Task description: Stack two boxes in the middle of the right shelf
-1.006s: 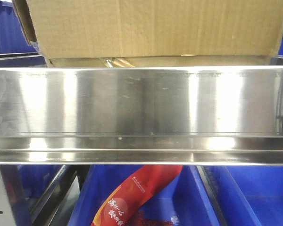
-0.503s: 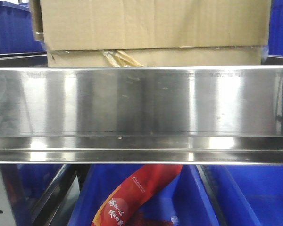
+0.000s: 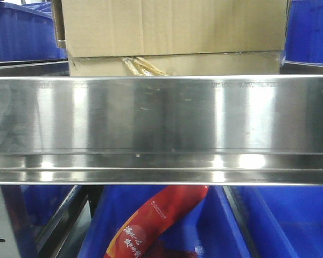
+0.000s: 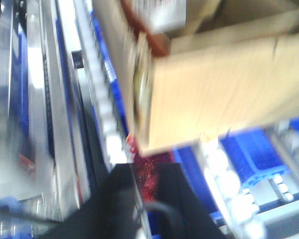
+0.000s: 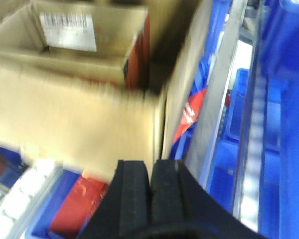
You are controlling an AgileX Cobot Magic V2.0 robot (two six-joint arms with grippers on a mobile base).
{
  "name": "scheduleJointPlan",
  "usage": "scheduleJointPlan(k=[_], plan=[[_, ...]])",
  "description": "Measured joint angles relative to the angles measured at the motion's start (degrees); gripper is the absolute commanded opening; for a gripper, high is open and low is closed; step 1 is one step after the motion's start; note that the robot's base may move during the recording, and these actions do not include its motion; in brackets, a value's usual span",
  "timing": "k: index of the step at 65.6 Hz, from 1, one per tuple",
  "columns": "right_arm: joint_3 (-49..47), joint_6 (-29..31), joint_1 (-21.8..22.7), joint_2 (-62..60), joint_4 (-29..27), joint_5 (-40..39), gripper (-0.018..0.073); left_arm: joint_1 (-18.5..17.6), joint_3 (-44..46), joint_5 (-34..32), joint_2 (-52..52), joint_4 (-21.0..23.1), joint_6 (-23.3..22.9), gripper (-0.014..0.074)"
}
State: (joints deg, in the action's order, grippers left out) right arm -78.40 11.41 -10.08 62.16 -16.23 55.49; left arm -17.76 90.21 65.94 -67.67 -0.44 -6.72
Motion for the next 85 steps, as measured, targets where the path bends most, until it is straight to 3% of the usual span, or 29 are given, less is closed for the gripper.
scheduleJointPlan(k=[13,28,42,58,85], plan=[[16.5,0.11,0.0,-10.22,1.55,-8.52,-0.0154,0.0,-19.71,-11.5,12.8,-1.96,0.0,-0.0111],[33.62,1.57,0.0,-23.13,2.16,-20.99,-0.0154,0.0,-43.14,-30.43,29.58,-5.8,0.0,-0.0111],[42.2,3.77,0.0,-34.45,2.27,-28.62,-0.0154,0.0,-58.04,-45.16,43.93,-6.3,0.0,-0.0111],[44.42,4.39,0.0,-40.65,2.27,-31.44,-0.0154,0.0,-64.16,-48.82,53.02,-6.3,0.0,-0.0111],[44.65,4.6,0.0,-40.79,2.27,-31.55,-0.0154,0.0,-64.41,-49.59,54.42,-6.3,0.0,-0.0111]])
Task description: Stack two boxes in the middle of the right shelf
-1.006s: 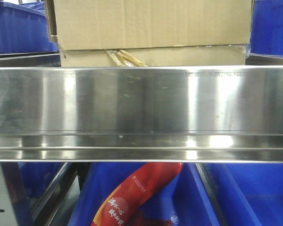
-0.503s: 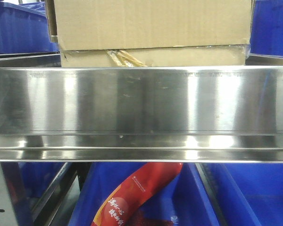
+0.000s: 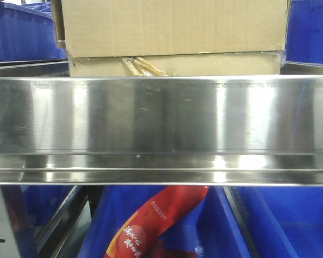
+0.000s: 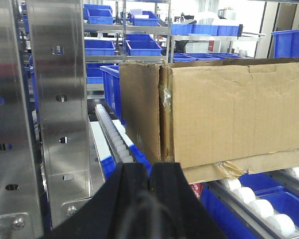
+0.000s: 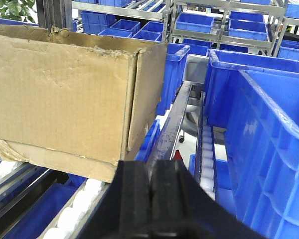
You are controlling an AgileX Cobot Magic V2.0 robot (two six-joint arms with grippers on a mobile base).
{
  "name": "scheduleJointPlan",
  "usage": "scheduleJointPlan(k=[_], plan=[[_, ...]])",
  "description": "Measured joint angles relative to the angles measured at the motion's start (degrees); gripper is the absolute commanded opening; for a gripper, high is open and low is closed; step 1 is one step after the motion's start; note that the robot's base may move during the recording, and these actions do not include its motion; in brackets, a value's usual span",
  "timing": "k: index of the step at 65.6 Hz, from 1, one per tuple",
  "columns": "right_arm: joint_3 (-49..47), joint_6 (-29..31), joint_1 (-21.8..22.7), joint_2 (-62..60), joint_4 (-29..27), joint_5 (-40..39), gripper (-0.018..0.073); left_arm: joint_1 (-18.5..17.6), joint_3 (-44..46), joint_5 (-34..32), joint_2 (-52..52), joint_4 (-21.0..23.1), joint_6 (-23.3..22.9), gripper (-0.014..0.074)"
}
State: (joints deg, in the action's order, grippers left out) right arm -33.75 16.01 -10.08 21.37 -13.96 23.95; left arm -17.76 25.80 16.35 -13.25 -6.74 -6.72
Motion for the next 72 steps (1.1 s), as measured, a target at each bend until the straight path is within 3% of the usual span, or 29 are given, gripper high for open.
scheduleJointPlan(k=[23,34,50,72], plan=[[0.0,0.0,0.0,0.0,0.0,0.0,-0.0154,0.59,-0.12,0.0,0.12,-0.05,0.0,-0.0111],[0.0,0.0,0.0,0.0,0.0,0.0,-0.0154,6.51,-1.94,-1.14,2.47,0.84,0.65,-0.0111],[0.0,0.0,0.0,0.0,0.0,-0.1,-0.0154,15.62,-13.2,-9.76,9.83,4.49,3.92,-0.0111],[0.0,0.0,0.0,0.0,0.0,-0.21,-0.0154,16.87,-25.69,-15.05,12.85,5.78,4.5,-0.0111]])
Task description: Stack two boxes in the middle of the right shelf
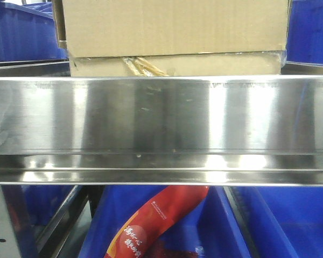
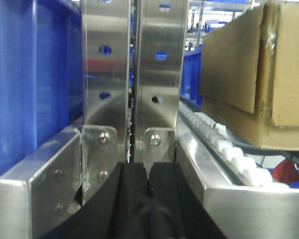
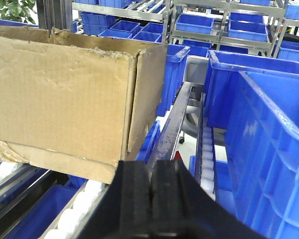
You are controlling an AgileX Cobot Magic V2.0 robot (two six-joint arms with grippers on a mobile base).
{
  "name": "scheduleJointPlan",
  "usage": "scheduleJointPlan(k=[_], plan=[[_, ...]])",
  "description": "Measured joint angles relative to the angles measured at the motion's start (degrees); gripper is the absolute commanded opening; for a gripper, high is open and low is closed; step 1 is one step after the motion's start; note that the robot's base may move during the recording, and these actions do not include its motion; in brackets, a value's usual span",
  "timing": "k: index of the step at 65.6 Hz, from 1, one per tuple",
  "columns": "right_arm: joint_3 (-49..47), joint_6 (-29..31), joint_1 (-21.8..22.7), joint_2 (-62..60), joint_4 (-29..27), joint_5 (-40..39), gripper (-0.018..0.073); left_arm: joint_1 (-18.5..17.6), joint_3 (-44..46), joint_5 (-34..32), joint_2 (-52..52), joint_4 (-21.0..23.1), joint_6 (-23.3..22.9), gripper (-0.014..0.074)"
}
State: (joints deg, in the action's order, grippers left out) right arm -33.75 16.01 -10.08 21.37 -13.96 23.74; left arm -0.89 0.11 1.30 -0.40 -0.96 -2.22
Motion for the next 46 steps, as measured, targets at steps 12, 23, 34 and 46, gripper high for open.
scheduleJointPlan(k=[12,23,34,46], plan=[[0.0,0.0,0.0,0.0,0.0,0.0,-0.0154,0.0,-0.17,0.0,0.0,0.1,0.0,-0.0111],[0.0,0.0,0.0,0.0,0.0,0.0,-0.0154,0.0,-0.17,0.0,0.09,0.1,0.04,-0.0111],[0.0,0.0,0.0,0.0,0.0,0.0,-0.0154,0.0,-0.17,0.0,0.09,0.1,0.04,-0.0111],[0.0,0.0,0.0,0.0,0.0,0.0,-0.0154,0.04,-0.17,-0.28,0.09,0.1,0.04,-0.0111]])
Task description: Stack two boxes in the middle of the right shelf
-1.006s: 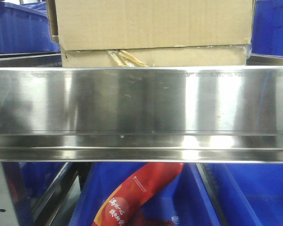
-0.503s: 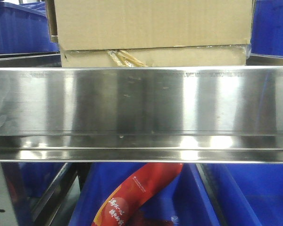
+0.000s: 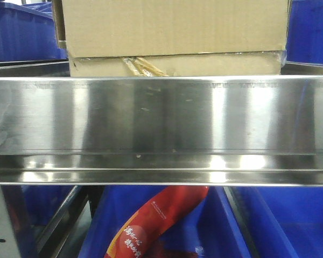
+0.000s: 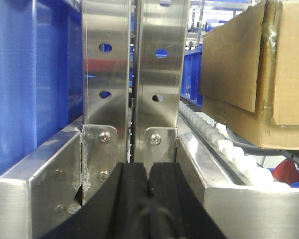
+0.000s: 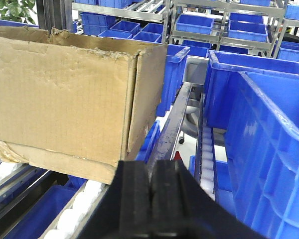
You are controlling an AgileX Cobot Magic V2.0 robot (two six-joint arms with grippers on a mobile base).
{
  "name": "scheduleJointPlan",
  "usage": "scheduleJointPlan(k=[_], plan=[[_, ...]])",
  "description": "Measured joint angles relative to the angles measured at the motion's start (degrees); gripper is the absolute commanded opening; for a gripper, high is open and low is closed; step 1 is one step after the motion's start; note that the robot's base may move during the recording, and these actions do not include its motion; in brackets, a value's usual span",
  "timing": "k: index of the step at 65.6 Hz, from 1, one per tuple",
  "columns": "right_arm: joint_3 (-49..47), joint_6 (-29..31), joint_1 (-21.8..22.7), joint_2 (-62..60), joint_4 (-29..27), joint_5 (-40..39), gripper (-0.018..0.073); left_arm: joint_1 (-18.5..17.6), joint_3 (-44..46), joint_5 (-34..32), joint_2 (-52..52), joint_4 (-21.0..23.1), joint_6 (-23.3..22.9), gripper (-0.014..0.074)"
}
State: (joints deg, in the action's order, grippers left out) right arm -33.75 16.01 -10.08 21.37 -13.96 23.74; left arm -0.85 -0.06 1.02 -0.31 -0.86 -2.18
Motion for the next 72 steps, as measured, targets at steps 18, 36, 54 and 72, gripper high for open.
scheduleJointPlan(k=[18,36,54,72], plan=[[0.6,0.0,0.0,0.0,0.22,-0.97,-0.0154,0.1,0.0,0.0,0.0,0.0,0.0,-0.0111],[7.81,-13.17,5.54,-2.55,9.79,-8.2,-0.0154,0.1,0.0,0.0,0.0,0.0,0.1,-0.0111],[20.76,-14.56,9.95,-12.23,10.49,-12.02,-0.0154,0.1,0.0,0.0,0.0,0.0,0.1,-0.0111],[32.8,-14.56,9.95,-20.81,10.76,-15.21,-0.0154,0.1,0.0,-0.1,0.0,0.0,0.1,-0.0111]])
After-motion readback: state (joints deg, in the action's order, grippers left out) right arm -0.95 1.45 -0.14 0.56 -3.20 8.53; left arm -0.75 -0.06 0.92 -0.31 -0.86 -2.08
